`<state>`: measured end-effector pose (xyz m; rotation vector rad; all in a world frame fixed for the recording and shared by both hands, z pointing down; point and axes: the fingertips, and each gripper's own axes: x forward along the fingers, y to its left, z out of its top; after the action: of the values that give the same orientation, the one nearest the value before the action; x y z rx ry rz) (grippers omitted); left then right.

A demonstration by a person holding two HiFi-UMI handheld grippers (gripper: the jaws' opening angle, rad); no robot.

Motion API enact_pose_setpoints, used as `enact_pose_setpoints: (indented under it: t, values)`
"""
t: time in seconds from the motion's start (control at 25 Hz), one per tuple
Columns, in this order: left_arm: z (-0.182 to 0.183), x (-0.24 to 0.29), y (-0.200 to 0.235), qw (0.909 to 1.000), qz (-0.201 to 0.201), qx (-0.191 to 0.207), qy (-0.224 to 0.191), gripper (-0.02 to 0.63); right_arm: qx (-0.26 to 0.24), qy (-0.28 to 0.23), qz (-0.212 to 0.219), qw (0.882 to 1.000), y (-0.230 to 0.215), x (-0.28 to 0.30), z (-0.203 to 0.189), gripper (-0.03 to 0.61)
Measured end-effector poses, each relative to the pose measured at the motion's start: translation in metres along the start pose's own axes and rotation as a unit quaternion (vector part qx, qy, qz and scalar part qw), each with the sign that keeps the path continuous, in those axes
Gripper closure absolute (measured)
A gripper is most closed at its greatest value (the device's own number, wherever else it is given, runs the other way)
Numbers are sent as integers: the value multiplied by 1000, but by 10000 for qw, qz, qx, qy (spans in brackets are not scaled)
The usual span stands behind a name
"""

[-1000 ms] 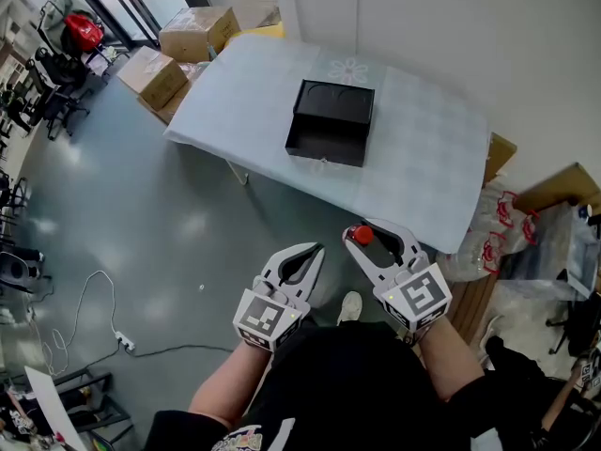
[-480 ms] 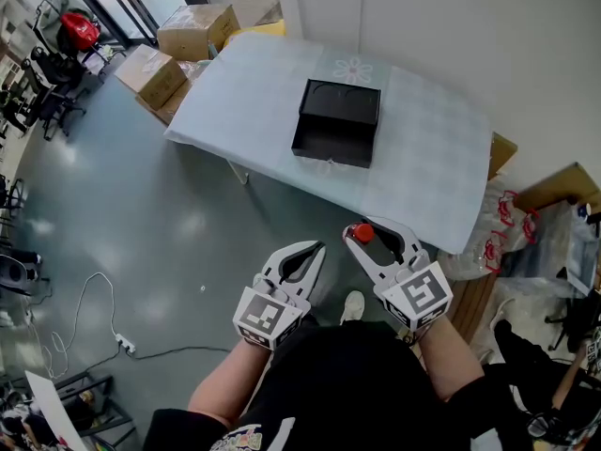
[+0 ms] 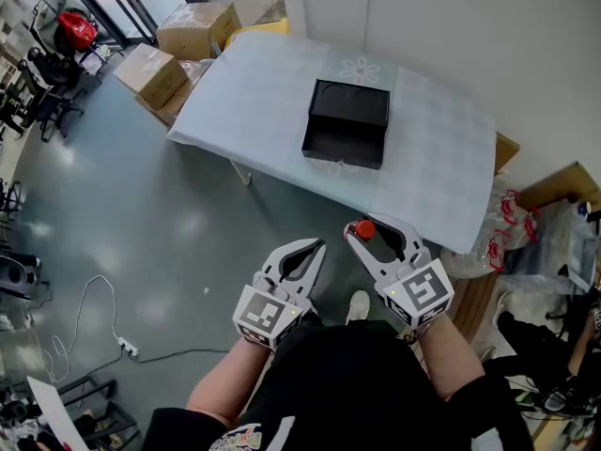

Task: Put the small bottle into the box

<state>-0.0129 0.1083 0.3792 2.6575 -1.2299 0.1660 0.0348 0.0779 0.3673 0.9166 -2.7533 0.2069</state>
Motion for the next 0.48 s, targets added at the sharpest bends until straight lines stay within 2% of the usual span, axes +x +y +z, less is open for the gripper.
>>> enact_pose_setpoints:
  t: [0.48]
  values:
    - [2, -29, 45, 10000, -70, 49, -38, 606, 34, 21, -71, 10000, 23, 46, 11, 419]
